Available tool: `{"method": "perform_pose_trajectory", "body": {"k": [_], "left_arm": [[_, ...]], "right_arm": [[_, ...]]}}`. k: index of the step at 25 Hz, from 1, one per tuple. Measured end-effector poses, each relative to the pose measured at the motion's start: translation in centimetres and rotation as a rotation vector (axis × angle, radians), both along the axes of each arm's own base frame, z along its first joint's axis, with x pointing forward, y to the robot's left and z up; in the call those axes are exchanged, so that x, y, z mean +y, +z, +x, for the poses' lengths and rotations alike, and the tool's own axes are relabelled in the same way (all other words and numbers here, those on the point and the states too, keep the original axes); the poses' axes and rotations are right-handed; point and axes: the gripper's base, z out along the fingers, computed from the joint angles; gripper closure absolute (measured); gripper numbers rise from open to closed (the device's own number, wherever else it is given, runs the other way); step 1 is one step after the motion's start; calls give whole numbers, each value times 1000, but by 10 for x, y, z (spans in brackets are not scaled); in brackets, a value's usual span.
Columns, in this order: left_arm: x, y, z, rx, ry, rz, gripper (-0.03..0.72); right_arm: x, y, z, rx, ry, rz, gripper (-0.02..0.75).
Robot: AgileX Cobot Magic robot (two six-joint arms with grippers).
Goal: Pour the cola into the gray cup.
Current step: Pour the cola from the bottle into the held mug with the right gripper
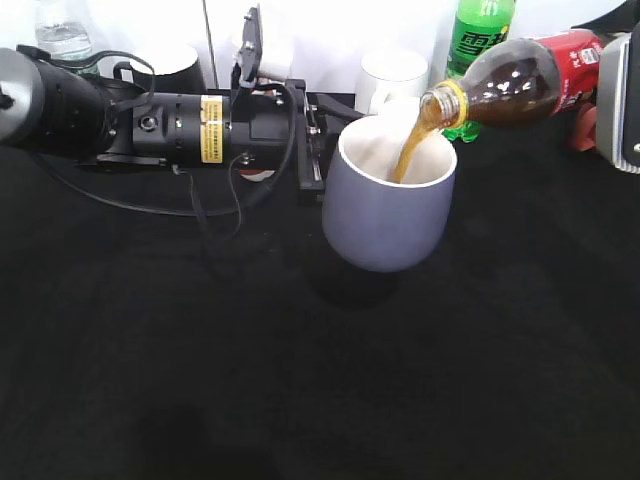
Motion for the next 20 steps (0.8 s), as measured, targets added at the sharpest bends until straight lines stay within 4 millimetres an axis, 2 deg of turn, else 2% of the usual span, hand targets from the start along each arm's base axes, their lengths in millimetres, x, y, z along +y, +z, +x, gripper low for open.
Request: {"method": "perform_pose_trajectory", "body": {"k": [12,20], "left_arm": [[-1,-15,0,27,-20,15,641],[-1,-15,0,26,-22,15,641]], "right_arm": [[0,2,1,-6,-1,-1,354],[0,2,1,-6,-4,-3,354]]}}
